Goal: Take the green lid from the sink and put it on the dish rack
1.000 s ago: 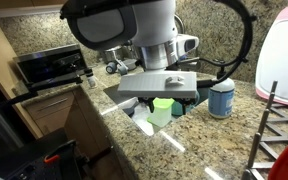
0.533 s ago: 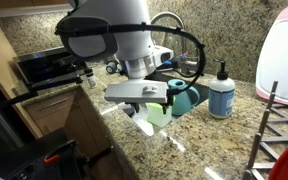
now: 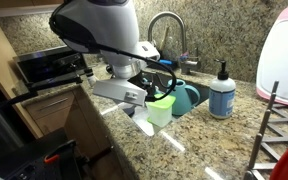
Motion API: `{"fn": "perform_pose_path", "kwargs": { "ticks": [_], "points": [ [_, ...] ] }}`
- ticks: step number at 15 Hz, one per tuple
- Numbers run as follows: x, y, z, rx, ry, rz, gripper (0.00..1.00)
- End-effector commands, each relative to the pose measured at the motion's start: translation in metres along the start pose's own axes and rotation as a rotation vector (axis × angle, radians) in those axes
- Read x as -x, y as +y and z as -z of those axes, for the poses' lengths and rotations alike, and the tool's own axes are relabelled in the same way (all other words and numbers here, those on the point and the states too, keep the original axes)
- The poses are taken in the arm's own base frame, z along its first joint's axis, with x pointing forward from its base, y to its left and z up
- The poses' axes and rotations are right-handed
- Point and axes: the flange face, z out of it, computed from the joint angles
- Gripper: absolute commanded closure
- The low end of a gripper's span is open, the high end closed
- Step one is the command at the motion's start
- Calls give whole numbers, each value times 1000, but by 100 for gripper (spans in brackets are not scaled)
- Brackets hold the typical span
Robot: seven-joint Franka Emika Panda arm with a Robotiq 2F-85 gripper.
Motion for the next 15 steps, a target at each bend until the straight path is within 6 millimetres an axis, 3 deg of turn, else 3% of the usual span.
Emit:
{"fn": "perform_pose_path", "kwargs": {
  "ticks": [1, 6, 15],
  "points": [
    [0, 2, 4, 3, 29, -6, 0],
    [2, 7, 10, 13, 53, -19, 0],
    [4, 16, 2, -70, 171, -133, 0]
  ]
}}
